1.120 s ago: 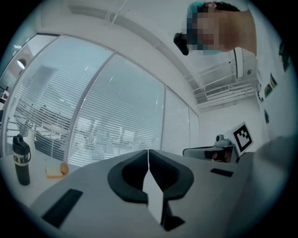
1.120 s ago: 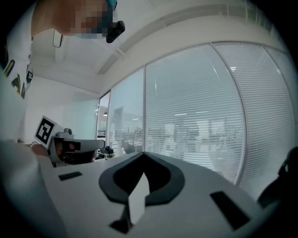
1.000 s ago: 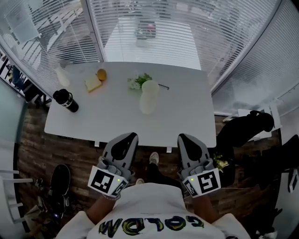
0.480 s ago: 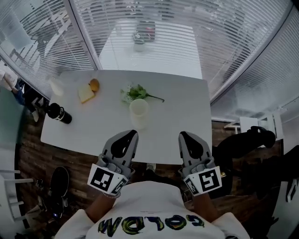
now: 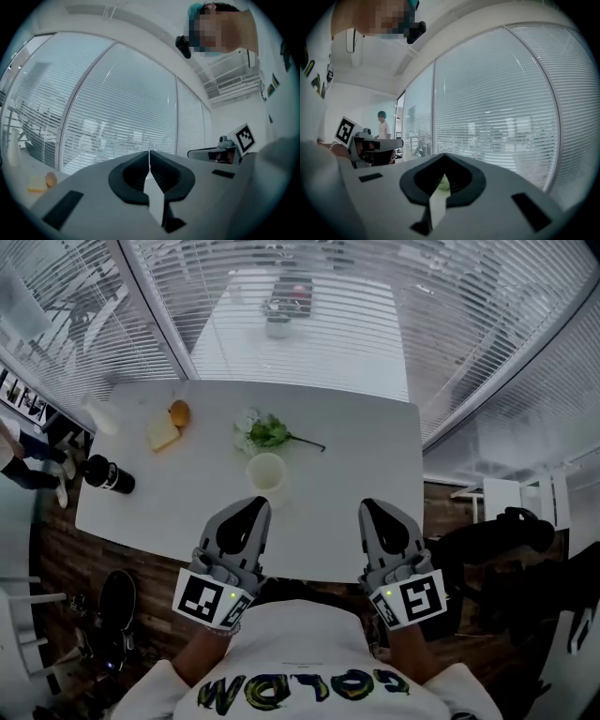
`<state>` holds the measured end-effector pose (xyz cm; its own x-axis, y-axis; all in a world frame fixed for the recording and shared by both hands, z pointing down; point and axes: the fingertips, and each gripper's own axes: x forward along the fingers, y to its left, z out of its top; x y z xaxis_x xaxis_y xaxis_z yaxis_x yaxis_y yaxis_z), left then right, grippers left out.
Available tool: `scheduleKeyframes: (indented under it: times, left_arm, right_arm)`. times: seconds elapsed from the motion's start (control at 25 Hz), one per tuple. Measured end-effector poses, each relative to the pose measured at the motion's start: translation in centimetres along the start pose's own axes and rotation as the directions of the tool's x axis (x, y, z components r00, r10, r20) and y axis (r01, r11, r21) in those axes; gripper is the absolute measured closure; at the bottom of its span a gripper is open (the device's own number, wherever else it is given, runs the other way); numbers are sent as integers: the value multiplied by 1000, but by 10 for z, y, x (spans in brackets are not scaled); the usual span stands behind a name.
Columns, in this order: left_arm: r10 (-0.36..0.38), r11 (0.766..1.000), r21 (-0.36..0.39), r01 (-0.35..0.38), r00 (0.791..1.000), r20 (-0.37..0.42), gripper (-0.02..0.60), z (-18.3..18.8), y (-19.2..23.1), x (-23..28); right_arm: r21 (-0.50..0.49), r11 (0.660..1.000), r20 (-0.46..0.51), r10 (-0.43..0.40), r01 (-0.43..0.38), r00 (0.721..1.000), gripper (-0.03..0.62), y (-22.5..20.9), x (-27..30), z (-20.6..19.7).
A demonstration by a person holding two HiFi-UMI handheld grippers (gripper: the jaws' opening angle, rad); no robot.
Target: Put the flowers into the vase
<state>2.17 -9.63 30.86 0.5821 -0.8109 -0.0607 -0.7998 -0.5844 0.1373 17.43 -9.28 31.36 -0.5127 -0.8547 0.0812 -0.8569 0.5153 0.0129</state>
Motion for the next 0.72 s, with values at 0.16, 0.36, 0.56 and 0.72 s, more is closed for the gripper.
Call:
scheduleKeyframes:
  times: [0.16,0.36,0.56,0.72]
  left_arm:
    - [-2,1000,0,2,1000,-2,563,0,8,10]
    - [-12,1000,-1,12,1000,0,563,2,25,15]
    - [-34,999,-3,34,999,-7,563,7,44,19]
    - [-53,999,-10,53,999,-10,563,8,61,21]
  right_arm:
    - [15,1000,-12,-6,6,1000,585,-6,9,-5]
    - [12,1000,-21,-13,14,1000,585,-3,22,-5]
    - [5,1000,-17,-30,30,999,583,2,41,5]
    - [0,999,-19,-36,36,999,583,9,59,8]
